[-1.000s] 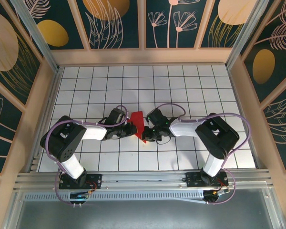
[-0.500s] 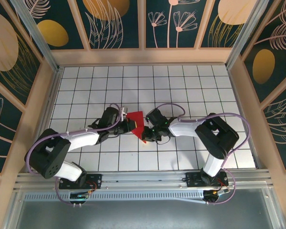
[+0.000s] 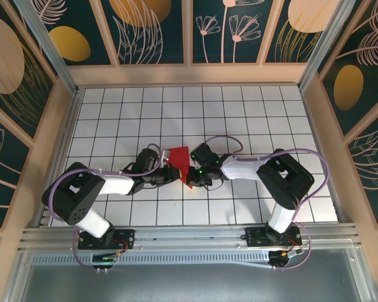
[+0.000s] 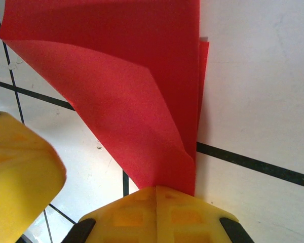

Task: Fold a paper plane with a square sheet of paper (fold left side to right side)
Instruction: Third fold the triangle at the center of the table.

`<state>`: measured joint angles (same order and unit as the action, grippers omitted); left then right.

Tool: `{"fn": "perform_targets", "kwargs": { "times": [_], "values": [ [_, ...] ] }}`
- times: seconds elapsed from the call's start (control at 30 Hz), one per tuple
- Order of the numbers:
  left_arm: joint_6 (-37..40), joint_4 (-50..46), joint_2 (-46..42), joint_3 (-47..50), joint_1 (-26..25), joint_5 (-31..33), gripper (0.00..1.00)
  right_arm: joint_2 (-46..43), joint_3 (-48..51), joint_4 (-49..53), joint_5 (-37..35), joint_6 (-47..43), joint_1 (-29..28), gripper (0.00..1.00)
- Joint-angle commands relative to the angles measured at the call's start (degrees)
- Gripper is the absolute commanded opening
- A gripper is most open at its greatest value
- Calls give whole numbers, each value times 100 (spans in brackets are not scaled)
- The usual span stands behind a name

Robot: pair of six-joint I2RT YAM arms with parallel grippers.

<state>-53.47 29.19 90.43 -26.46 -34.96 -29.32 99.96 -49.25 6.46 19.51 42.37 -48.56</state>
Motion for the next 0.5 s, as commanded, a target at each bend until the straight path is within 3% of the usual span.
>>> {"fn": "perform_targets", "kwargs": {
  "times": [0.0,0.47],
  "values": [
    [-111,394,177,-73,-46,-164,0,463,231,877,-562,-7,-92,0],
    [29,237,537,-224,-47,-33,1,581,156,1034,-588,-112,-139,0]
  ]
}}
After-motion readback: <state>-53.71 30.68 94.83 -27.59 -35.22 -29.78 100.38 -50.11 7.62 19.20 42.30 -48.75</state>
